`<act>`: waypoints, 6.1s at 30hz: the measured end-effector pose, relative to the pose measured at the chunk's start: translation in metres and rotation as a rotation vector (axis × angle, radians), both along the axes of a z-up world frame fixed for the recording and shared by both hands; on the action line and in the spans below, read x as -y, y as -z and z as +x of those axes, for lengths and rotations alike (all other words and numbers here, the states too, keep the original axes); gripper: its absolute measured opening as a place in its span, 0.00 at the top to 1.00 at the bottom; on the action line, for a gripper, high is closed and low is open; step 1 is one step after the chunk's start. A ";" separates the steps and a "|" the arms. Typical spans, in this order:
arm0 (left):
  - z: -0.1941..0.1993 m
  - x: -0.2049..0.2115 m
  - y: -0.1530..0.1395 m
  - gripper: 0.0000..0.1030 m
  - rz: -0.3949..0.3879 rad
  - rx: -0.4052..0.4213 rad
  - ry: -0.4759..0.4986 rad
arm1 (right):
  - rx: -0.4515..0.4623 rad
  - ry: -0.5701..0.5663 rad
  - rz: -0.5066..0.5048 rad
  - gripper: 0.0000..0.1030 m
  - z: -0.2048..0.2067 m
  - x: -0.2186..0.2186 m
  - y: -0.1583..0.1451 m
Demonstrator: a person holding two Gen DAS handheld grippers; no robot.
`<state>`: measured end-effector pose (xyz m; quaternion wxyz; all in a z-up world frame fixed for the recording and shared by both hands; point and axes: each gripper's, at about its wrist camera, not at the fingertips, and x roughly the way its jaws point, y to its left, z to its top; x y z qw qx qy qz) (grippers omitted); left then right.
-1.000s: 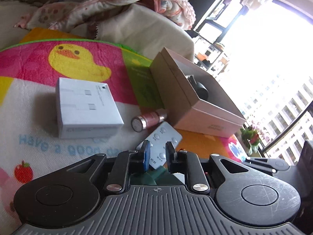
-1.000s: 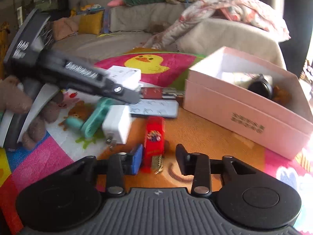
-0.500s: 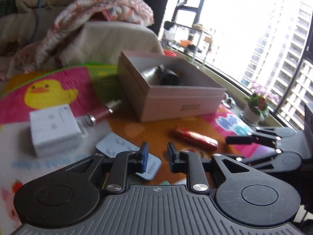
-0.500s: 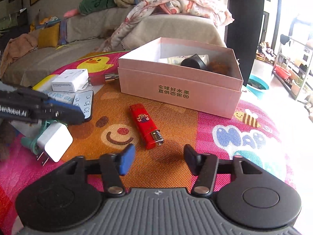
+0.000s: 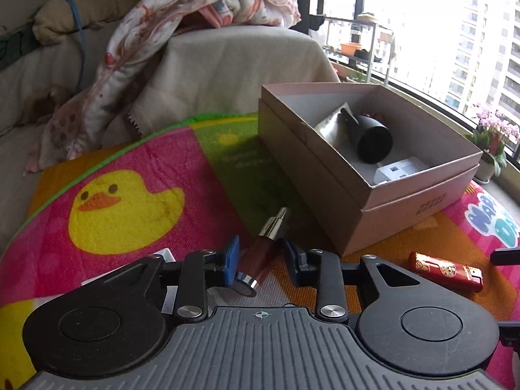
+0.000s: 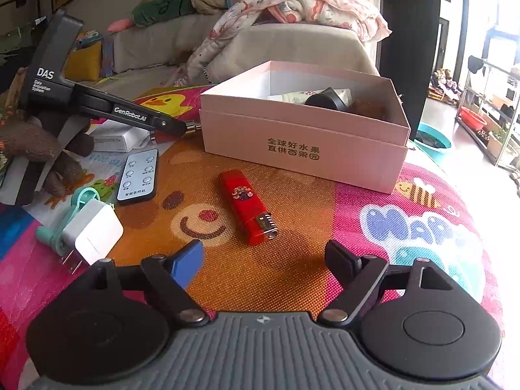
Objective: Organize rigid objects
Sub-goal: 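Grasp the maroon lipstick tube upright with the left tool, then lift the lipstick tube with the left tool and hold it, then grasp the white plug charger with the right tool while the left tool holds the lipstick, then carry lipstick and charger over the pink box and open both tools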
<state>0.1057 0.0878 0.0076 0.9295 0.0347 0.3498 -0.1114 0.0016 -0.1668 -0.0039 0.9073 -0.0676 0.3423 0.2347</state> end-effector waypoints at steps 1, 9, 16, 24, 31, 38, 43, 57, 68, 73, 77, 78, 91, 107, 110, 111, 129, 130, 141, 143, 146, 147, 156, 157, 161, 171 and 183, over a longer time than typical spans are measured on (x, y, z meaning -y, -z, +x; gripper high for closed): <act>0.001 0.000 0.002 0.69 -0.008 -0.010 -0.006 | -0.001 -0.001 0.001 0.18 0.000 0.000 0.000; -0.040 -0.008 0.001 0.77 -0.107 -0.032 -0.016 | -0.008 -0.011 0.008 0.15 0.001 0.001 0.000; -0.104 -0.034 0.003 0.77 -0.217 -0.047 -0.075 | -0.012 -0.019 0.001 0.12 0.001 -0.001 0.001; -0.158 -0.053 -0.002 0.76 -0.256 -0.059 -0.150 | -0.046 -0.087 -0.016 0.00 0.006 -0.004 0.001; -0.195 -0.053 -0.004 0.75 -0.279 -0.086 -0.125 | -0.052 -0.101 -0.034 0.00 0.007 -0.006 0.002; -0.193 -0.018 0.001 0.75 -0.275 -0.076 -0.033 | -0.044 -0.098 -0.027 0.00 0.006 -0.005 0.002; -0.183 -0.002 0.002 0.75 -0.258 -0.077 -0.045 | -0.041 -0.094 -0.028 0.00 0.005 -0.005 0.002; -0.170 0.017 0.000 0.74 -0.235 -0.082 -0.022 | -0.041 -0.094 -0.025 0.00 0.005 -0.004 0.002; -0.186 -0.002 -0.030 0.74 -0.166 0.048 -0.045 | -0.041 -0.094 -0.025 0.00 0.005 -0.004 0.002; -0.165 -0.019 -0.015 0.74 -0.165 -0.003 -0.145 | -0.040 -0.093 -0.024 0.00 0.006 -0.004 0.001; -0.152 -0.019 -0.004 0.74 -0.174 -0.021 -0.157 | 0.012 -0.034 -0.013 0.08 -0.002 0.001 -0.005; -0.149 -0.019 -0.002 0.74 -0.172 -0.025 -0.163 | 0.035 -0.026 0.004 0.10 -0.006 0.003 -0.009; -0.159 -0.023 0.004 0.74 -0.216 -0.008 -0.143 | 0.062 -0.186 0.012 0.26 -0.026 -0.055 -0.024; -0.158 -0.017 0.008 0.73 -0.247 0.014 -0.136 | 0.031 -0.078 0.025 0.27 -0.012 -0.070 -0.019; -0.159 -0.013 0.007 0.72 -0.224 0.020 -0.142 | 0.033 -0.080 0.017 0.28 -0.003 -0.080 -0.015; -0.160 -0.013 0.007 0.72 -0.222 0.021 -0.144 | 0.021 -0.079 0.019 0.35 0.000 -0.081 -0.014; -0.161 -0.013 0.007 0.72 -0.230 0.026 -0.158 | 0.079 0.034 -0.175 0.35 -0.019 -0.002 -0.011; -0.161 -0.013 0.007 0.72 -0.230 0.027 -0.161 | 0.040 0.030 -0.121 0.35 -0.018 0.001 -0.013; -0.158 -0.010 0.003 0.77 -0.202 0.013 -0.164 | 0.049 0.004 -0.080 0.42 -0.007 -0.047 -0.011; -0.161 -0.009 0.002 0.77 -0.189 0.015 -0.153 | 0.048 -0.019 -0.082 0.43 -0.011 -0.046 -0.013; -0.168 -0.008 0.001 0.77 -0.177 0.018 -0.141 | 0.051 -0.035 -0.084 0.43 -0.019 -0.041 -0.019; -0.170 -0.008 0.001 0.77 -0.174 0.019 -0.139 | 0.060 -0.033 -0.090 0.43 -0.023 -0.039 -0.021; -0.188 0.007 -0.017 0.77 -0.107 0.031 -0.089 | 0.104 -0.032 -0.077 0.68 -0.045 -0.019 -0.039; -0.191 0.009 -0.020 0.77 -0.102 0.037 -0.085 | 0.102 -0.033 -0.071 0.72 -0.047 -0.016 -0.040; -0.201 0.014 -0.034 0.77 -0.106 0.064 -0.071 | 0.121 -0.027 -0.065 0.74 -0.057 -0.002 -0.036; -0.202 0.036 -0.044 0.77 -0.144 0.061 -0.006 | 0.038 -0.002 0.001 0.31 -0.047 0.004 -0.016; -0.186 0.047 -0.037 0.77 -0.192 0.008 0.099 | -0.012 -0.055 0.000 0.81 -0.032 0.003 -0.025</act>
